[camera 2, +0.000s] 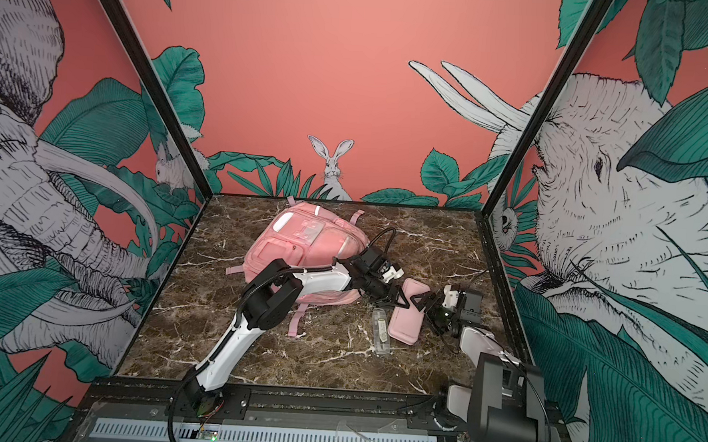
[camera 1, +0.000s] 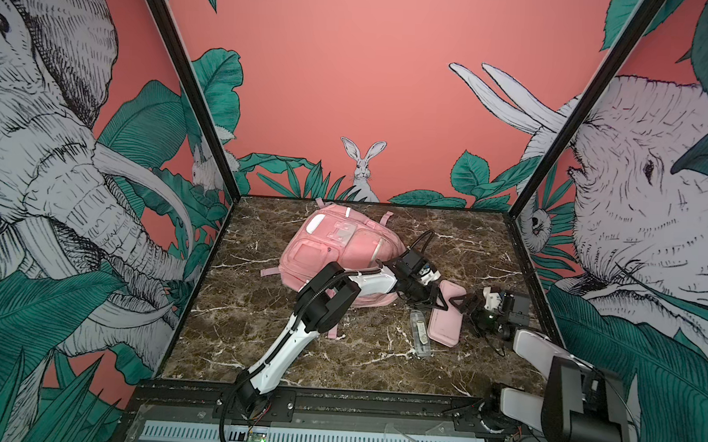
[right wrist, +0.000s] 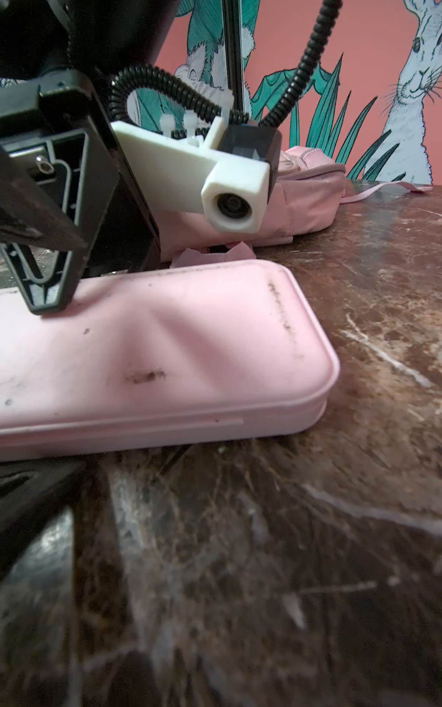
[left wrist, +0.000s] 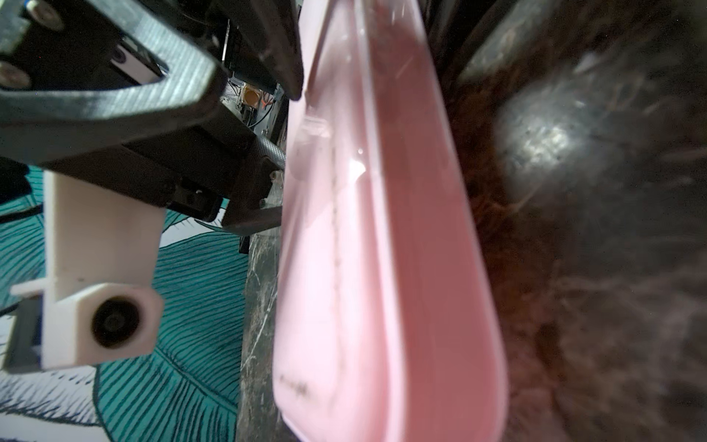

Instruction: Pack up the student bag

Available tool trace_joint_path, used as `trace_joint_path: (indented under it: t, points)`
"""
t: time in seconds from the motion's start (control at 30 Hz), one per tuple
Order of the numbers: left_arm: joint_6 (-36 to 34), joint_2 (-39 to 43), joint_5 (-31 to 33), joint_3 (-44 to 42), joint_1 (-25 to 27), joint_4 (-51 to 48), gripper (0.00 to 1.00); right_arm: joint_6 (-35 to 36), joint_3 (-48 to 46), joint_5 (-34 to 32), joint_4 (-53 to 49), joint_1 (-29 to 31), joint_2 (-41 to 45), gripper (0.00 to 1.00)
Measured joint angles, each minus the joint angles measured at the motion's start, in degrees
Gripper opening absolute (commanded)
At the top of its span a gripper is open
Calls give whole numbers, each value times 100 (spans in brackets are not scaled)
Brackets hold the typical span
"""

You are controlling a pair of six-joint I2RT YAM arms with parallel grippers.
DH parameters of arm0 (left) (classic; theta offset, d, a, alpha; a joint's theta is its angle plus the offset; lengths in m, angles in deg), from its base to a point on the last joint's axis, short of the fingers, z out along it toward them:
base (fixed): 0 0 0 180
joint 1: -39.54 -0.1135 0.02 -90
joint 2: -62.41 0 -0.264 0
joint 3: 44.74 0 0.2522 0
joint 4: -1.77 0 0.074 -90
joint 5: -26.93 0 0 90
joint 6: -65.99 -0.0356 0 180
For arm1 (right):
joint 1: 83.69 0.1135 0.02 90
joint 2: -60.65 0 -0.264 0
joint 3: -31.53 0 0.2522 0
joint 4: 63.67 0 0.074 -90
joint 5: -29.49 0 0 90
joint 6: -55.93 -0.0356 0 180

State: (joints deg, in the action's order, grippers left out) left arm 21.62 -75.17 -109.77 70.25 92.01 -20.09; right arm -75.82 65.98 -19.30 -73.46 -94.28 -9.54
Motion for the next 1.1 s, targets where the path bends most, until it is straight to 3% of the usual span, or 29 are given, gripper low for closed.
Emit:
trace_joint_path:
  t: [0.43,1.1]
  points:
    - [304,0,-109,-74,-24,433,48,-11,0,225,7,-31,208,82]
    - [1360,0,-503,-487,-68,1928,22,0,0,238,13,-57,9,84]
